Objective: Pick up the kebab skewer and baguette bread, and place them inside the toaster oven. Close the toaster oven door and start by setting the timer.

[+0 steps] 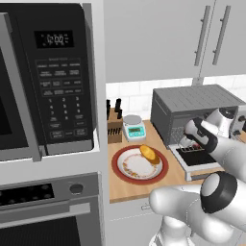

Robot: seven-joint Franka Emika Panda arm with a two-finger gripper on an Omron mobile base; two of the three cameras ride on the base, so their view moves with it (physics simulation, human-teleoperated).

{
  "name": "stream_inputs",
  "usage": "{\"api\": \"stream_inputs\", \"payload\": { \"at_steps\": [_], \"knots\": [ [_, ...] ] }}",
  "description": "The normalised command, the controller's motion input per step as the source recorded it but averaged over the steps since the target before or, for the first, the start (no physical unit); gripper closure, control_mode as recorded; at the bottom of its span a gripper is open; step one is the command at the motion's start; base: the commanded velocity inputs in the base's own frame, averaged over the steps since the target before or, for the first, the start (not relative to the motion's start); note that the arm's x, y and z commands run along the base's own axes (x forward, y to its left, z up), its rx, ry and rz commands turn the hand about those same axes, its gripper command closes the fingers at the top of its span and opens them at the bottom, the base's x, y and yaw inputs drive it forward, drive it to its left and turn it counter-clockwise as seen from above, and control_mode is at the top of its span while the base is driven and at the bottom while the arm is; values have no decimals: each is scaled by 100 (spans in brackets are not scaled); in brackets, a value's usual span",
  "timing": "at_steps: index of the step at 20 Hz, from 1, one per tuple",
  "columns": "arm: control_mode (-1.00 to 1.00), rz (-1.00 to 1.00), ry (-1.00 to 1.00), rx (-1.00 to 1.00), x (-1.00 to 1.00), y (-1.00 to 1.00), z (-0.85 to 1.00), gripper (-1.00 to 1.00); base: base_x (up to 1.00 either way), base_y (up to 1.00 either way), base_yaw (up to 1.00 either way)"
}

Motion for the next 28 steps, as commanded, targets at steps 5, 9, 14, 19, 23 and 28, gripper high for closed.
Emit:
{"api": "stream_inputs", "payload": {
  "at_steps": [5, 9, 14, 19, 23, 28],
  "knots": [
    [-100, 0, -4, 0, -1, 0, -2, 100, 0, 0, 0],
    [-100, 0, -4, 0, -8, 0, -1, -100, 0, 0, 0],
    [-100, 0, -2, 0, 0, 1, 0, -100, 0, 0, 0],
    [-100, 0, -2, 0, 5, 2, 26, -100, 0, 0, 0],
    [-100, 0, 0, 0, -81, 12, 100, -100, 0, 0, 0],
    [-100, 0, 15, -1, -100, 82, 37, -100, 0, 0, 0]
  ]
}}
